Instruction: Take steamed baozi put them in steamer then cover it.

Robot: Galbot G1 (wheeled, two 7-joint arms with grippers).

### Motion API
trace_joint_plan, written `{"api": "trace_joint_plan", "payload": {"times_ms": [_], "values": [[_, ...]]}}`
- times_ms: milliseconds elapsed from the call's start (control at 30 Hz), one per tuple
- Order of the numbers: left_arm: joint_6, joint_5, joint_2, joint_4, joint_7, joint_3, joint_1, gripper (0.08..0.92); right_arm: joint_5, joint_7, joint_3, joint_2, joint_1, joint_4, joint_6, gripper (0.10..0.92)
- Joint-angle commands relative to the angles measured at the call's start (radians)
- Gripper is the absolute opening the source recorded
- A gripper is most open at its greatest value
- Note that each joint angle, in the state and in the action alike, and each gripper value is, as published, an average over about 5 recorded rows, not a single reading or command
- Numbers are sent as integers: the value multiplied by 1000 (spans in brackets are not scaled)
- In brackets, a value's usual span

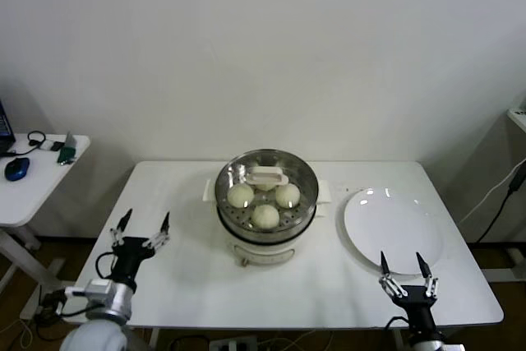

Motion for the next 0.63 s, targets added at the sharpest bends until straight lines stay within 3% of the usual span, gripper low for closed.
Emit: {"api": "trace_joint_plan", "payload": {"times_ms": [33, 633], "values": [[-250, -93, -22, 169, -13, -40, 76, 823, -7, -6, -5, 1, 4, -41, 12, 823], [-242, -80, -20, 154, -8, -34, 81, 823, -7, -4, -2, 3, -9, -30, 18, 823]]}}
